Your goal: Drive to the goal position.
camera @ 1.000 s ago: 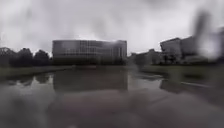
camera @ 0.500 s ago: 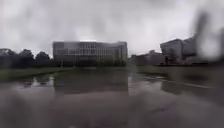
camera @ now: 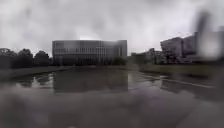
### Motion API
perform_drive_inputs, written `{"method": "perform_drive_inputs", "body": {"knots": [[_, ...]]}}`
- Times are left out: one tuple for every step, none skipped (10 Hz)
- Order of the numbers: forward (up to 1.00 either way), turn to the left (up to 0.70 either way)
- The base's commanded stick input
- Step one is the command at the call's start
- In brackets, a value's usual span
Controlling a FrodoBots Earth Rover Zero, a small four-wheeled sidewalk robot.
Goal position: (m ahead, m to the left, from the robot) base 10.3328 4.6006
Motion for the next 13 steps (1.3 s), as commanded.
{"method": "perform_drive_inputs", "body": {"knots": [[0.7, 0.0], [0.7, 0.0], [0.7, 0.0], [0.7, 0.0], [0.7, 0.0], [0.7, 0.0], [0.7, 0.0], [0.7, 0.0], [0.7, 0.0], [0.7, 0.0], [0.7, 0.0], [0.7, 0.0], [0.7, 0.0]]}}
